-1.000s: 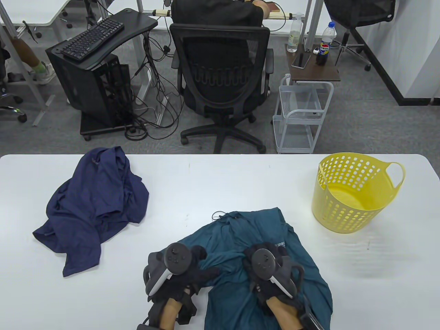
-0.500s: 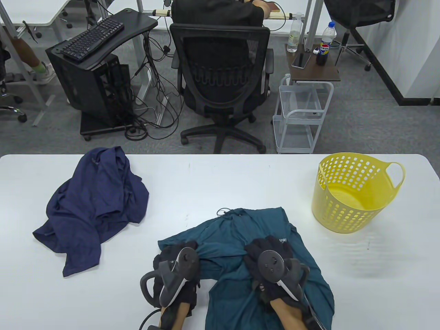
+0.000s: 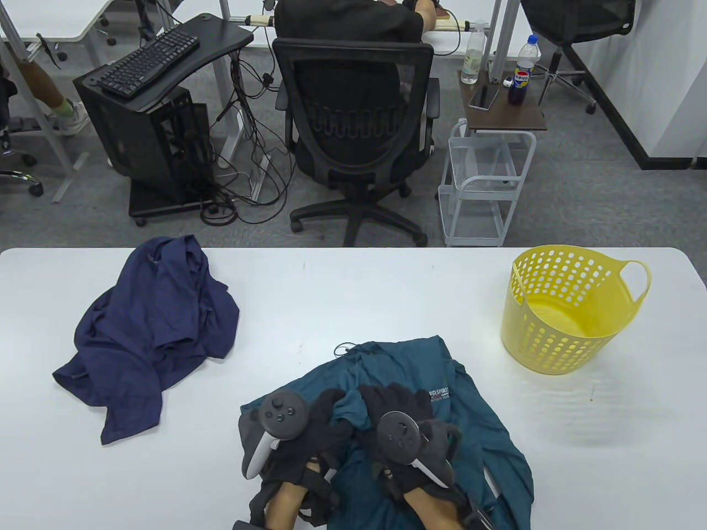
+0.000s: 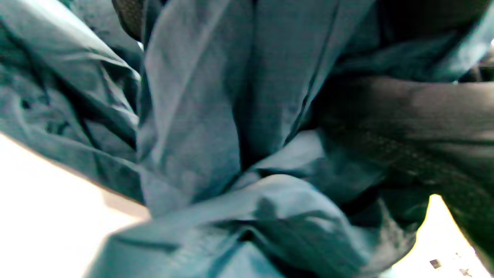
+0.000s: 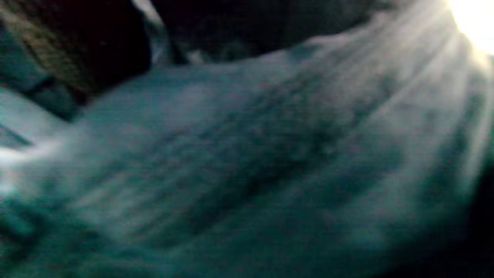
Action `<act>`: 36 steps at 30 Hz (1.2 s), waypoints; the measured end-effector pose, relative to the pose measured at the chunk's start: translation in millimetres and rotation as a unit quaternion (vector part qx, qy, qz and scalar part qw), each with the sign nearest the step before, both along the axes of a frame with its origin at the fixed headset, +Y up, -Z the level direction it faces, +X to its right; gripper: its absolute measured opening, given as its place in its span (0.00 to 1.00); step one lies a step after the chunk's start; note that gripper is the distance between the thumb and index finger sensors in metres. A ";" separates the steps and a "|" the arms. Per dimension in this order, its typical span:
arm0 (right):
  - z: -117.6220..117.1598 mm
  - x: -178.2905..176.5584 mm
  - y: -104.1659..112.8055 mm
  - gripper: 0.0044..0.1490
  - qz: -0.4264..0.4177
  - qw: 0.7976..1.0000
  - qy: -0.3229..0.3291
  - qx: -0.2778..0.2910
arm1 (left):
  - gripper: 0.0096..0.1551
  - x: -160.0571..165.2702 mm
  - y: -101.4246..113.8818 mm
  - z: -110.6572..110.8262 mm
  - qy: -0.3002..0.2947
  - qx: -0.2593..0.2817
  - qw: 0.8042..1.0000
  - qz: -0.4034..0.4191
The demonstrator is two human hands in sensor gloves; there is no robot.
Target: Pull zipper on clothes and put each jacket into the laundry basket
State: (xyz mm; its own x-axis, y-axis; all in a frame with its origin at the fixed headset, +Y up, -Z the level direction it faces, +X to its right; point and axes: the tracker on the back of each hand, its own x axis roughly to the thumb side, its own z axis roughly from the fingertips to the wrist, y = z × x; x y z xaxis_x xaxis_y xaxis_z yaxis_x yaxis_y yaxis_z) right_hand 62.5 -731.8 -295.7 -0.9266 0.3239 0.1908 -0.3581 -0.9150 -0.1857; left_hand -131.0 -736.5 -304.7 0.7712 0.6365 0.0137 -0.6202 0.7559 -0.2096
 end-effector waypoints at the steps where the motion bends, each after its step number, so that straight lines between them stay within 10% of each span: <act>1: -0.8 0.1 -2.8 0.31 0.019 1.000 -0.014 0.009 | 0.42 1.8 2.2 0.8 0.013 0.021 0.998 -0.051; 6: -3.5 2.3 -13.1 0.23 0.082 0.996 -0.037 0.013 | 0.48 12.1 11.3 4.5 0.066 0.105 0.949 -0.291; 15: 0.7 9.6 -13.8 0.21 0.110 0.992 -0.056 0.031 | 0.34 -7.8 7.1 1.3 0.158 0.111 0.945 -0.263; 28: -4.7 -2.1 -38.1 0.29 0.115 0.985 0.078 -0.099 | 0.30 -75.1 -12.2 -6.4 0.137 -0.031 0.974 0.178; 36: -18.9 21.0 -46.2 0.37 0.135 0.967 0.010 -0.213 | 0.28 -63.2 9.9 -1.6 0.119 0.060 0.982 -0.135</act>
State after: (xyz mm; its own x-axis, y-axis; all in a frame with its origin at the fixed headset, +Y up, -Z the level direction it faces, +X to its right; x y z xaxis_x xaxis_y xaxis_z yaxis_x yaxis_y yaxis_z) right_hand 83.5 -778.0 -314.5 -0.9860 0.1232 0.1125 -0.0941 -0.9676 0.2344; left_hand -194.2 -726.6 -306.3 0.9023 0.4126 -0.1251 -0.4137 0.9102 0.0186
